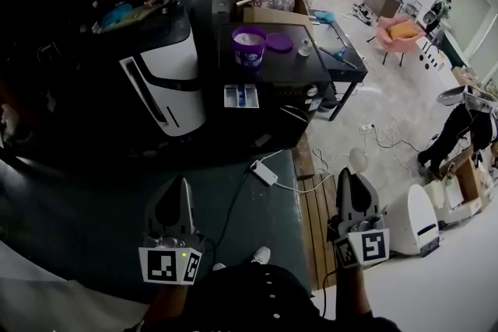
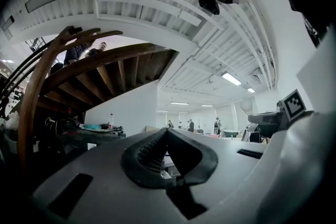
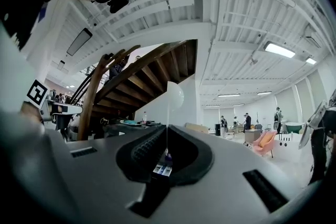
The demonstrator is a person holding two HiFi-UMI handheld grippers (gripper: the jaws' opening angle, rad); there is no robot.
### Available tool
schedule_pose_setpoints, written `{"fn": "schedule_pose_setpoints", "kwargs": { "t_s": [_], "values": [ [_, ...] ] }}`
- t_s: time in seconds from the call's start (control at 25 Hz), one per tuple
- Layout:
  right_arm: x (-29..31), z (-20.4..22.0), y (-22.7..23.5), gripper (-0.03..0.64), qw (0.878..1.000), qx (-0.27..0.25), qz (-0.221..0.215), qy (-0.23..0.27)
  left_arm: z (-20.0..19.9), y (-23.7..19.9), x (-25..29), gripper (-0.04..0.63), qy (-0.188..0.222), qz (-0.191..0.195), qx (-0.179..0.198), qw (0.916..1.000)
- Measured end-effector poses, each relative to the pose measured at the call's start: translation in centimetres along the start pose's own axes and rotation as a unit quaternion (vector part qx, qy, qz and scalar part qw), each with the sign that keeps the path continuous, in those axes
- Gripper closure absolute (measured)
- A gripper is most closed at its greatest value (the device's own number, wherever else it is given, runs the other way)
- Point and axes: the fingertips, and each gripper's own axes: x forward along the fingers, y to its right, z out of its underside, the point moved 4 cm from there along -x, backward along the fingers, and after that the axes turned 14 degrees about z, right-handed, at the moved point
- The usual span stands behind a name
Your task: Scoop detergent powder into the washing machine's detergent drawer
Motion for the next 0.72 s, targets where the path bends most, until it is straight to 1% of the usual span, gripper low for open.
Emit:
{"fn": "schedule_pose_setpoints", "kwargs": {
  "t_s": [0.2, 0.52, 0.72],
  "values": [
    [0.5, 0.6, 1.8, 0.583, 1.0, -0.001, -0.003, -0.001, 0.1, 0.8, 1.2, 0.581, -0.003, -0.012, 0.005, 0.9999],
    [1.0, 1.4, 4.5, 0.583, 1.0, 0.0, -0.018, 0.001, 0.3, 3.5, 3.1, 0.581, -0.002, -0.022, 0.01, 0.9997],
    [2.0, 1.3, 5.2, 0.583, 0.999, 0.025, -0.021, 0.01, 0.8, 4.0, 4.4, 0.581, -0.012, -0.017, 0.01, 0.9997]
  ]
}}
